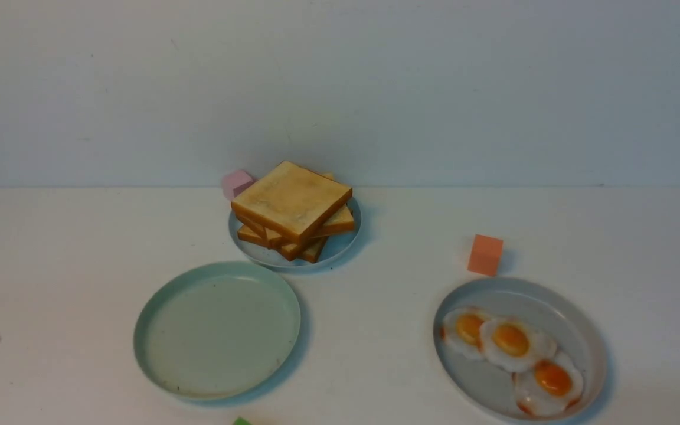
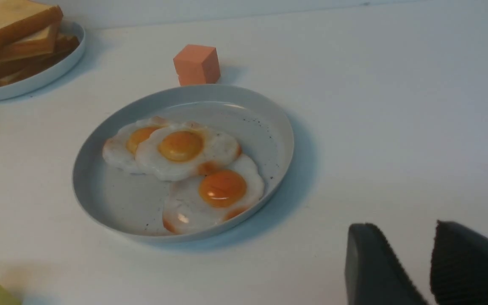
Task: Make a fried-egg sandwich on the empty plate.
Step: Use the left arm to grab a slice of bread
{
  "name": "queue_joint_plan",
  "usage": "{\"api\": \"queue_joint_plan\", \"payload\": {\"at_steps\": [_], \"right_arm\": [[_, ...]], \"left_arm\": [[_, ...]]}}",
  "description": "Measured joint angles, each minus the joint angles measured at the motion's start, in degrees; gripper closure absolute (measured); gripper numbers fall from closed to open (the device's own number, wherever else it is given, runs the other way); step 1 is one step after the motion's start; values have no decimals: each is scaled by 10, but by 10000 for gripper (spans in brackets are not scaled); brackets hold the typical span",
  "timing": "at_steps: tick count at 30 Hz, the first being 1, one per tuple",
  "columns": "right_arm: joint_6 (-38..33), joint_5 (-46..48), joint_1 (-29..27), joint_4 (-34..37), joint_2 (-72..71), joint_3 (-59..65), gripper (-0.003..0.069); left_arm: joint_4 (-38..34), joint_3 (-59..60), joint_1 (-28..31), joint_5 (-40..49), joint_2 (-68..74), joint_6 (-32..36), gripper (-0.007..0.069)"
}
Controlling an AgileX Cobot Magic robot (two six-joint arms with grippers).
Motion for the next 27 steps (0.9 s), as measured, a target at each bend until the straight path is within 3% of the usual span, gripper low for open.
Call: {"api": "queue_joint_plan", "payload": {"at_steps": [6,12,16,19,20,23,24,26,27], "right_arm": [[0,-3,0,2,0,0,418],[34,-98,0,148,0,6,418],[46,-183,0,274,0,5,418],[29,-159,0,307,0,-21,420],[-5,-83,1,313,15,-77,441],[-43,30,2,304,60,-165,488],[-71,153,2,284,124,-261,543],[-82,233,3,266,160,-307,580],[-92,325,8,239,214,-374,627]], "left_arm": [[10,-97,-77,93,151,69,638],[-6,-126,-100,12,326,99,638],[-5,-195,-100,38,426,157,638],[-7,-235,-100,66,478,175,638],[-9,-275,-104,87,518,182,638],[6,-314,-119,97,558,184,638],[29,-352,-137,101,588,184,638],[50,-379,-155,103,613,183,638],[71,-420,-171,104,643,172,638]]}}
